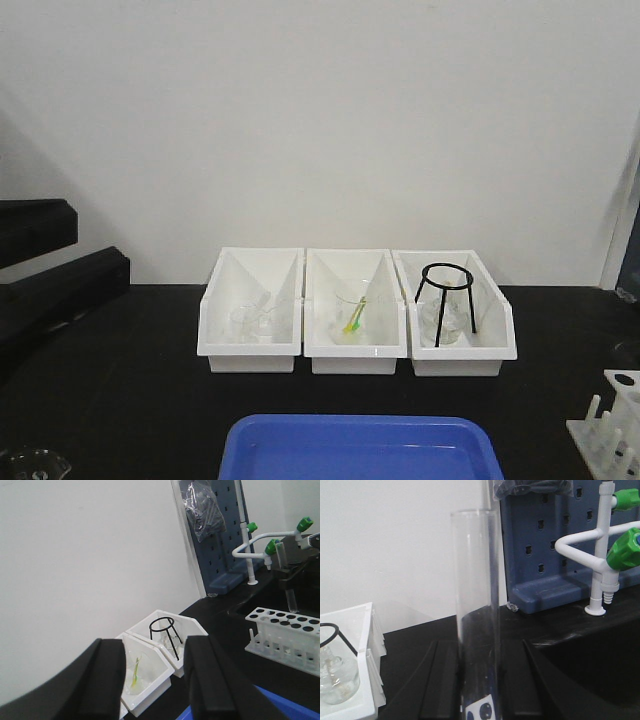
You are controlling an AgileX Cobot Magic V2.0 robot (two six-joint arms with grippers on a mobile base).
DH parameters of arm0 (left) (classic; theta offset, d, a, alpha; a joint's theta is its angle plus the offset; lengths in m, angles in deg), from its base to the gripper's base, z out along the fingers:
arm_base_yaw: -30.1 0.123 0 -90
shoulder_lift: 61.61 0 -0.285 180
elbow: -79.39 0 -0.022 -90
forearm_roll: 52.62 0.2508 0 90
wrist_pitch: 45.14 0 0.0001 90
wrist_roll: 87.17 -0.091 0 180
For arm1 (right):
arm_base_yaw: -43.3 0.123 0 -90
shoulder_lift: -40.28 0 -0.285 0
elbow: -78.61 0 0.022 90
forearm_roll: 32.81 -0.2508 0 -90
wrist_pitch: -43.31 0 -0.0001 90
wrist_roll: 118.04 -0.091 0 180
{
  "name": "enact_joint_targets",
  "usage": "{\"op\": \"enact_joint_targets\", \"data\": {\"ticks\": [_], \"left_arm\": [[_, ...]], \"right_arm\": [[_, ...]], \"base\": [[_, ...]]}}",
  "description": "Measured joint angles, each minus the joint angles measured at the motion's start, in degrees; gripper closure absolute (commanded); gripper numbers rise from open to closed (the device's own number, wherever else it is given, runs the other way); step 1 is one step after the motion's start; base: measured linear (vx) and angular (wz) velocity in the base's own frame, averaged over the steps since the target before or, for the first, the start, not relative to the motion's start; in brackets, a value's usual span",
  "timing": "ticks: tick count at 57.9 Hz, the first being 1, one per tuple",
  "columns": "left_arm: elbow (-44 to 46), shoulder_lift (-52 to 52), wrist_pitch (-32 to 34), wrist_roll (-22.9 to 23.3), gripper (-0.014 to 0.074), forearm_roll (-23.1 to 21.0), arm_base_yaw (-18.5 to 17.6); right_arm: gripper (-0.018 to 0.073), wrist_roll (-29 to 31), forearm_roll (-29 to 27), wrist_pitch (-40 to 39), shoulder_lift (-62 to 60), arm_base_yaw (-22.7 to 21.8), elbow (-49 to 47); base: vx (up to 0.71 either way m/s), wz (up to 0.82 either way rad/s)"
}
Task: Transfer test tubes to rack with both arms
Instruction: 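Carry the tube with the right gripper over the white rack, then lower the tube into a rack hole and open the right gripper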
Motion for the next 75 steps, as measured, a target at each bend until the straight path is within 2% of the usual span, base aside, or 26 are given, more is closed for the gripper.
{"op": "enact_joint_targets", "data": {"ticks": [10, 17, 23, 39, 75], "left_arm": [[0.0, 0.0, 0.0, 0.0, 0.0193, 0.0, 0.0], [0.0, 0.0, 0.0, 0.0, 0.0193, 0.0, 0.0], [0.0, 0.0, 0.0, 0.0, 0.0193, 0.0, 0.0], [0.0, 0.0, 0.0, 0.0, 0.0193, 0.0, 0.0], [0.0, 0.0, 0.0, 0.0, 0.0193, 0.0, 0.0]], "right_arm": [[0.0566, -10.2, 12.1, -7.1, 2.3, -4.7, 1.8], [0.0566, -12.6, 17.9, -10.4, 4.5, -5.3, 1.9], [0.0566, -13.3, 20.2, -13.5, 7.2, -5.3, 1.9], [0.0566, -13.7, 20.6, -20.8, 12.7, -5.3, 1.8], [0.0564, -9.7, 18.5, -21.5, 12.9, -5.3, 1.8]], "base": [[0.0, 0.0], [0.0, 0.0], [0.0, 0.0], [0.0, 0.0], [0.0, 0.0]]}}
